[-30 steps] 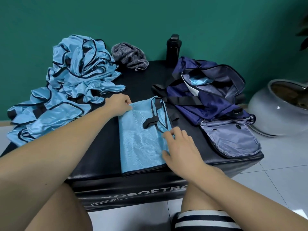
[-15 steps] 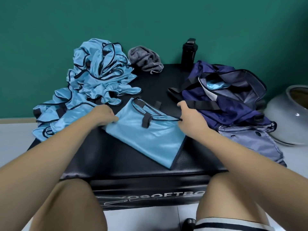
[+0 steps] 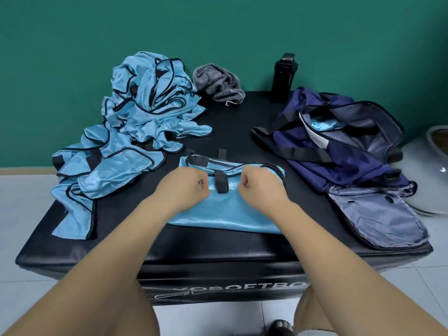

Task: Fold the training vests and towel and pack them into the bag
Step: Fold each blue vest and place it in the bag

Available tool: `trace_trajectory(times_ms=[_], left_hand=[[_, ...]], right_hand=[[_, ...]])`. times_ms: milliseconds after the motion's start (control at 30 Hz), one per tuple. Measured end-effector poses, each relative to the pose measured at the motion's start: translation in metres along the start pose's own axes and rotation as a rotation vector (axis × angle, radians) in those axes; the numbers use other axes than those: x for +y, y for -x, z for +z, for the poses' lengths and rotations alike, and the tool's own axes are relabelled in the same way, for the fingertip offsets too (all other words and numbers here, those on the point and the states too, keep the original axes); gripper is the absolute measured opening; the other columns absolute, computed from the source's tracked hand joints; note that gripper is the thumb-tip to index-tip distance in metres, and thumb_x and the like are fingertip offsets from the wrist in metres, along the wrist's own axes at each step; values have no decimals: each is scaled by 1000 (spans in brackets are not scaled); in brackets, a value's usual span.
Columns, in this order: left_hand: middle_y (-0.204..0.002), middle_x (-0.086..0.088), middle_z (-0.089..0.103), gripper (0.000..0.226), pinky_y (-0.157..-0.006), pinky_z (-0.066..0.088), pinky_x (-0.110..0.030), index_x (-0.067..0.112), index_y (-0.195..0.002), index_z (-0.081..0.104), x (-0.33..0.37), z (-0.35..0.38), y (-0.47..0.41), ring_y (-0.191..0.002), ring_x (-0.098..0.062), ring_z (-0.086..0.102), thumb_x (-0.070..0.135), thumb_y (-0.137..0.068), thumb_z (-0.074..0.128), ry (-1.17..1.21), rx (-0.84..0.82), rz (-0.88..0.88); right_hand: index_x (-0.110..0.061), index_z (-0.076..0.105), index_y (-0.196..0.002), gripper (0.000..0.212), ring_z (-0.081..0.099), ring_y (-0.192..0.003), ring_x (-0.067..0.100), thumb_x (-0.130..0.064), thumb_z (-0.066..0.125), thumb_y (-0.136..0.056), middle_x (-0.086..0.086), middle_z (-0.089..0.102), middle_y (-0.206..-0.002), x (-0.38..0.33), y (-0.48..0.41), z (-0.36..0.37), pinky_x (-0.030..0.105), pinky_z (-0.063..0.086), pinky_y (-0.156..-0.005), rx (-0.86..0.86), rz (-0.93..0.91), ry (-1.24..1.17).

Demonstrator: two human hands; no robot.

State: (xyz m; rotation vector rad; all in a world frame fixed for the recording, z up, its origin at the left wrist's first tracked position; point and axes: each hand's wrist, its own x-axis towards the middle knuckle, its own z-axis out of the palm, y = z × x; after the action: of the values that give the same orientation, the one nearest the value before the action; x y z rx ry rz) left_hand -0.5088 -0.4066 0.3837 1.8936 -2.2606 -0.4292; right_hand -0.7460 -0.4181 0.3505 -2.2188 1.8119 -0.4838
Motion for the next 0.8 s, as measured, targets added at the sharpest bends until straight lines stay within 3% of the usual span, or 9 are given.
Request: trace_trajectory(times_ms=[133,200,267,367,433,533,600,700,800], left_hand=[[-105,17,61,13,-92,56,-39,38,-97,69,-7,23,-7,-103,-6,60,37,-86,76,122,-31,87],[-121,20,59,33,-102,52,-38,41,-118,69,-15,30,-6,-118,-6,56,37,-87,78,168,-7,118],[-144,23,52,56,-115,44,-37,44,-141,59,-19,32,-5,-136,-6,47,39,-89,78,207,-6,140],[-168,27,27,80,-126,26,-35,55,-160,32,-18,29,-6,-155,-3,23,44,-94,75,239,-13,133],[-173,24,16,84,-130,20,-43,55,-164,18,-14,30,-10,-159,-6,14,51,-97,69,199,-13,103],[-176,17,13,80,-131,16,-50,50,-166,18,-8,35,-14,-161,-12,12,56,-100,63,150,0,84],[-171,16,25,70,-128,20,-48,46,-163,30,-5,34,-13,-157,-14,21,50,-101,64,157,69,93],[-142,13,51,43,-113,36,-43,33,-143,57,9,32,-6,-134,-17,47,35,-101,65,119,225,137],[-119,10,59,28,-103,44,-47,29,-124,67,38,42,11,-115,-20,54,35,-96,68,116,194,256]], right_hand=[[-23,56,-97,1,58,-87,23,-23,56,-96,-6,61,-93,5,3,10,43,53,-73,-63,-28,-28],[-29,56,-126,28,60,-98,25,-28,55,-99,-4,63,-108,6,1,12,42,54,-77,-115,-20,-18],[-34,40,-156,57,62,-107,27,-31,53,-100,1,64,-121,5,-2,10,43,55,-82,-157,-19,7],[-35,7,-170,81,62,-85,23,-35,52,-102,1,64,-99,-4,-8,4,40,50,-68,-209,25,37],[-31,-3,-169,86,59,-72,18,-37,52,-103,0,61,-81,-9,-10,1,36,42,-57,-215,65,41],[-30,-5,-169,89,59,-66,18,-37,54,-103,0,60,-74,-10,-11,1,35,39,-52,-197,74,13],[-35,1,-169,89,61,-70,19,-34,58,-101,0,61,-78,-5,-11,-1,36,44,-56,-159,46,-45],[-35,33,-162,71,59,-92,18,-28,60,-97,-7,63,-93,14,-15,-10,39,51,-74,-13,-33,-94],[-29,56,-145,51,55,-106,21,-23,64,-95,-7,61,-107,36,-20,-15,45,48,-96,88,-94,-61]])
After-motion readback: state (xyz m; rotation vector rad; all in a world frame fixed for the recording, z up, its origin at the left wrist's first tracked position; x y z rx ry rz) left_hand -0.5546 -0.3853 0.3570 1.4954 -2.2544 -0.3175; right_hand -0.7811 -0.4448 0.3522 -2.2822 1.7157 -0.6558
